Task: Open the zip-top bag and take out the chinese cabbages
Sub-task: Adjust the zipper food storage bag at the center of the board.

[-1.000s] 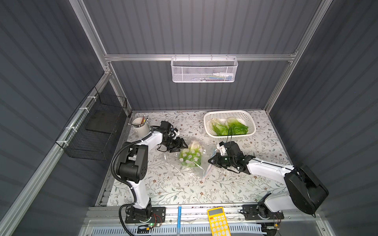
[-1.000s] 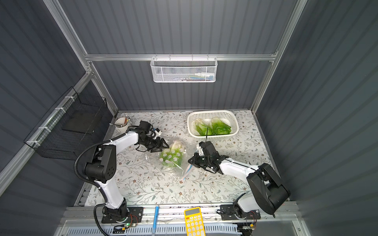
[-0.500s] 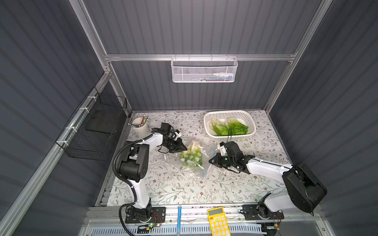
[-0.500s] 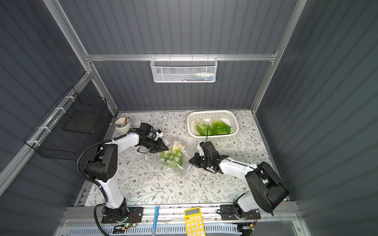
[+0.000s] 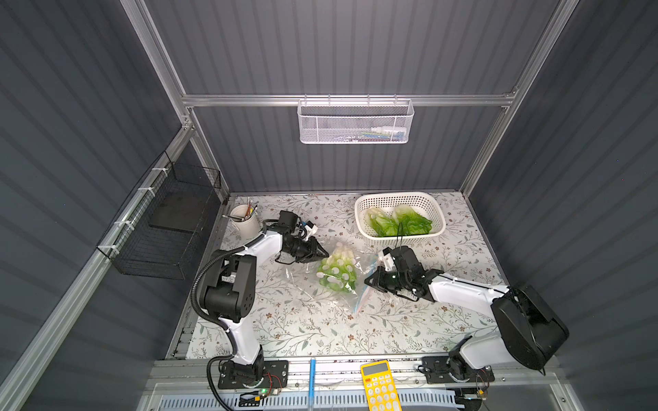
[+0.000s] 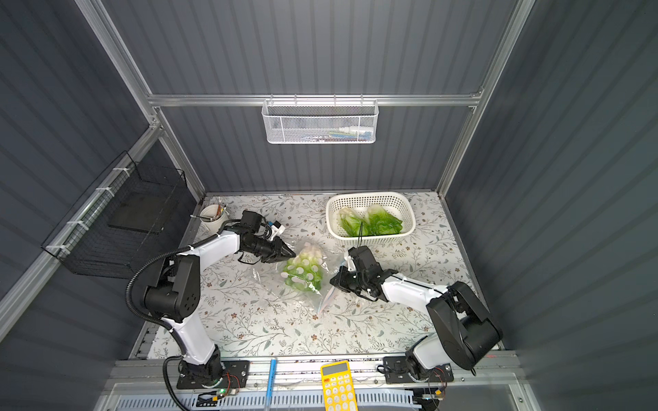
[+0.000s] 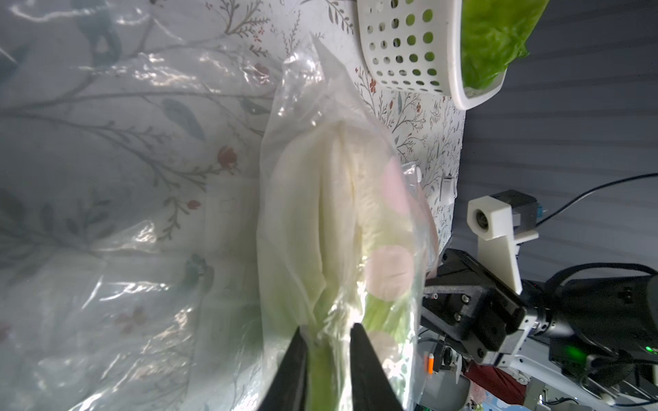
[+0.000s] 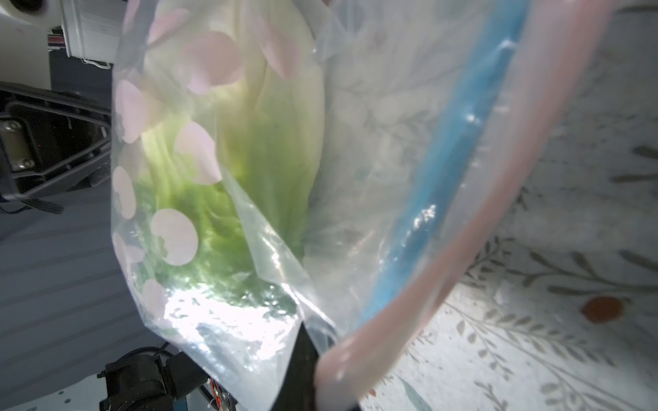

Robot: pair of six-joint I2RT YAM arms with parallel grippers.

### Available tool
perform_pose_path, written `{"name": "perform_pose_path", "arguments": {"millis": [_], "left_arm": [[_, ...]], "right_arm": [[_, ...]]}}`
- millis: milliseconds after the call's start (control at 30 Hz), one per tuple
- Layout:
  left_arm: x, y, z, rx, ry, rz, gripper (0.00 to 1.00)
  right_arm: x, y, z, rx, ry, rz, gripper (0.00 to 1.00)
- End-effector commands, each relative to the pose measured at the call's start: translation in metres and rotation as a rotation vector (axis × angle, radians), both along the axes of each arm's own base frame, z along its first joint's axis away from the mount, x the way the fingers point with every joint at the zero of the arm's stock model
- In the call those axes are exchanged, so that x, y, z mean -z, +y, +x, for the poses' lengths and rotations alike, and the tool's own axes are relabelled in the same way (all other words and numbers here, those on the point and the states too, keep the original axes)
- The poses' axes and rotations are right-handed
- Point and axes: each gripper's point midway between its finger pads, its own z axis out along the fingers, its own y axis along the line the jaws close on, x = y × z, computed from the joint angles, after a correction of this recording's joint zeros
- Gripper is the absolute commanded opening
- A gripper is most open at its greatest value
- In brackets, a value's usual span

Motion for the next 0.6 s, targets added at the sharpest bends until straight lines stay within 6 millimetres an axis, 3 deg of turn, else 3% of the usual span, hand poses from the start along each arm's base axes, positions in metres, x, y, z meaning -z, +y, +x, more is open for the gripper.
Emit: {"name": "perform_pose_path", "arguments": {"millis": [0, 100, 267, 433, 567], "left_arm": [[-0.007, -0.005, 0.003, 0.013, 0.0, -0.036, 0.29], [0.0, -0.006, 0.01, 0.012, 0.022, -0.022, 0.31], [0.004, -0.006, 0.009, 0.01, 0.037, -0.023, 0.23], [0.004, -0.002, 0.014, -0.002, 0.016, 0.01, 0.41], [0.005, -0.003, 0.019, -0.008, 0.023, 0.005, 0.32]], "right_arm": [[-0.004, 0.001, 0.004, -0.009, -0.013, -0.005, 0.0], [-0.004, 0.002, 0.004, -0.013, -0.014, -0.004, 0.0], [-0.005, 0.0, 0.004, -0.012, -0.018, -0.006, 0.0], [-0.003, 0.0, 0.003, -0.014, -0.011, -0.008, 0.0], [-0.003, 0.002, 0.005, -0.015, -0.014, 0.003, 0.0]]}}
